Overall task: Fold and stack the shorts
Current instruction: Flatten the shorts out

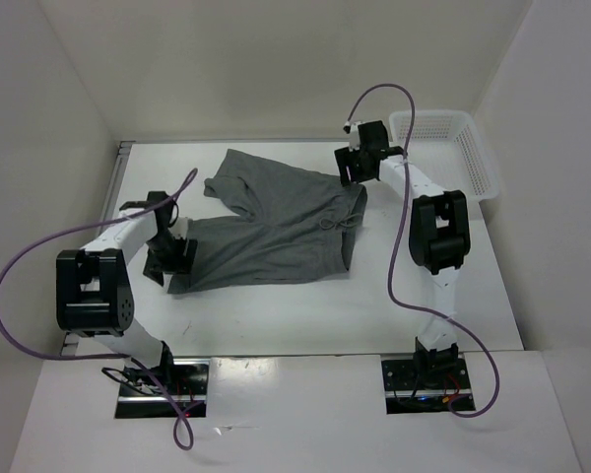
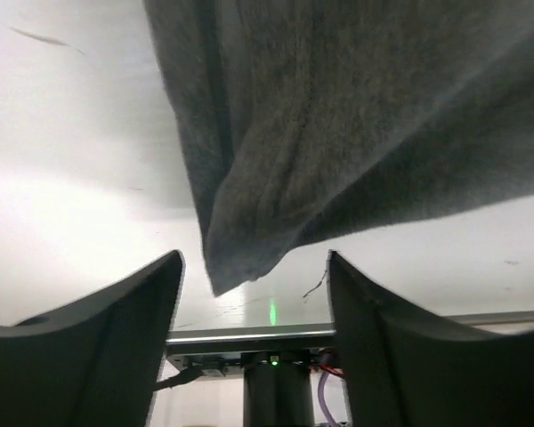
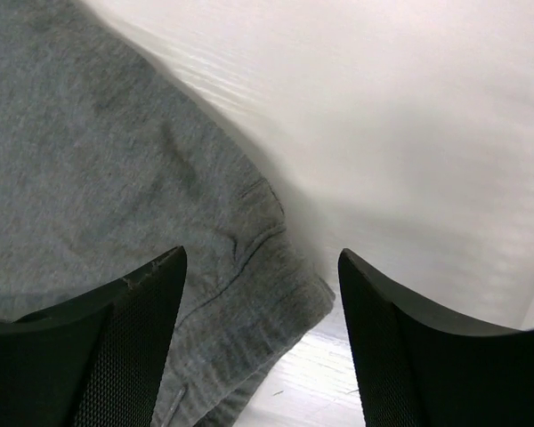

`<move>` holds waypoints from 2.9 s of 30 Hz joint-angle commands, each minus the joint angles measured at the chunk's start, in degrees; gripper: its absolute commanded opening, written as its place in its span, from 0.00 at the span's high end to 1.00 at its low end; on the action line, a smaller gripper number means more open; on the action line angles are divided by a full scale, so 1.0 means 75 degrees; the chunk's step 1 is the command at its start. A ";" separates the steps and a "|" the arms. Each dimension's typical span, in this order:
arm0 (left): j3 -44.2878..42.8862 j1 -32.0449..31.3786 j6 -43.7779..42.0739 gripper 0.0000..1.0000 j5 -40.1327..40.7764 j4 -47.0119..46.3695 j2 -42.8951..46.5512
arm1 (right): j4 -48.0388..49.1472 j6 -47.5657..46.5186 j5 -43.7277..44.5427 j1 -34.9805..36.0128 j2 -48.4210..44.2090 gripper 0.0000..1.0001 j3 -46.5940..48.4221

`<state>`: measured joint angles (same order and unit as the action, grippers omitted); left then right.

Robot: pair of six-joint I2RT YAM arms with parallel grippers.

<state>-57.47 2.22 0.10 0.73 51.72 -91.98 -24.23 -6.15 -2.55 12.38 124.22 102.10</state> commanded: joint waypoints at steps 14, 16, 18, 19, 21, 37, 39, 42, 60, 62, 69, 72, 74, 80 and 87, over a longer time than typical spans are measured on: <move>-0.3106 0.0442 -0.0013 0.35 -0.1330 -0.1307 -0.2335 | -0.1771 -0.2001 -0.3657 0.0024 -0.3940 0.40 -0.3288; -0.3199 0.0442 -0.0013 0.35 -0.1060 -0.1388 -0.2617 | -0.2076 -0.2237 -0.3657 0.0025 -0.4105 0.37 -0.3769; -0.3200 0.0442 -0.0013 0.35 -0.1059 -0.1459 -0.2711 | -0.2078 -0.2309 -0.3551 0.0095 -0.4211 0.35 -0.4166; -0.3200 0.0442 -0.0013 0.35 -0.1059 -0.1540 -0.2712 | -0.2078 -0.2309 -0.3551 0.0095 -0.4212 0.34 -0.4273; -0.3200 0.0442 -0.0013 0.35 -0.1152 -0.1623 -0.2782 | -0.2078 -0.2238 -0.3551 0.0165 -0.4281 0.34 -0.4519; -0.2814 -0.0143 -0.0013 0.37 -0.0426 -0.2455 -0.1880 | -0.1294 -0.1922 -0.3175 0.0412 -0.4141 0.36 -0.4930; -0.2814 -0.0143 -0.0013 0.37 -0.0426 -0.2455 -0.1950 | -0.1293 -0.1922 -0.3176 0.0412 -0.4141 0.36 -0.4930; -0.2744 -0.0143 -0.0013 0.38 -0.0426 -0.2373 -0.2242 | -0.1293 -0.1922 -0.3176 0.0482 -0.4141 0.36 -0.4930; -0.2989 -0.0143 -0.0013 0.72 -0.0719 -0.2455 -0.3086 | -0.1726 -0.2588 -0.3609 0.0728 -0.4071 0.38 -0.4930; -0.3060 -0.0143 -0.0013 0.87 -0.0719 -0.2455 -0.3087 | -0.1854 -0.2881 -0.3727 0.0728 -0.4071 0.36 -0.4930; -0.3399 -0.0143 -0.0013 0.88 -0.0719 -0.2304 -0.2935 | -0.2756 -0.3921 -0.4148 0.0891 -0.4071 0.36 -0.4930; -0.3564 -0.0143 -0.0013 0.88 -0.0719 -0.2140 -0.2864 | -0.3107 -0.4590 -0.3926 0.0892 -0.4071 0.36 -0.4848; -0.3633 -0.0143 -0.0013 0.88 -0.0719 -0.2139 -0.2794 | -0.3203 -0.4711 -0.3926 0.0892 -0.4071 0.35 -0.5035; -0.3704 -0.0143 -0.0013 0.69 -0.0719 -0.2068 -0.2864 | -0.1846 -0.3588 -0.4008 0.1513 -0.4141 0.32 -0.5563; -0.3704 -0.0143 -0.0013 0.66 -0.0801 -0.2068 -0.3180 | -0.0789 -0.2672 -0.3926 0.1513 -0.3837 0.66 -0.5399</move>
<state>-83.29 1.15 0.21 -3.99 35.77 -114.37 -35.38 -28.93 -31.44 23.86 94.43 60.31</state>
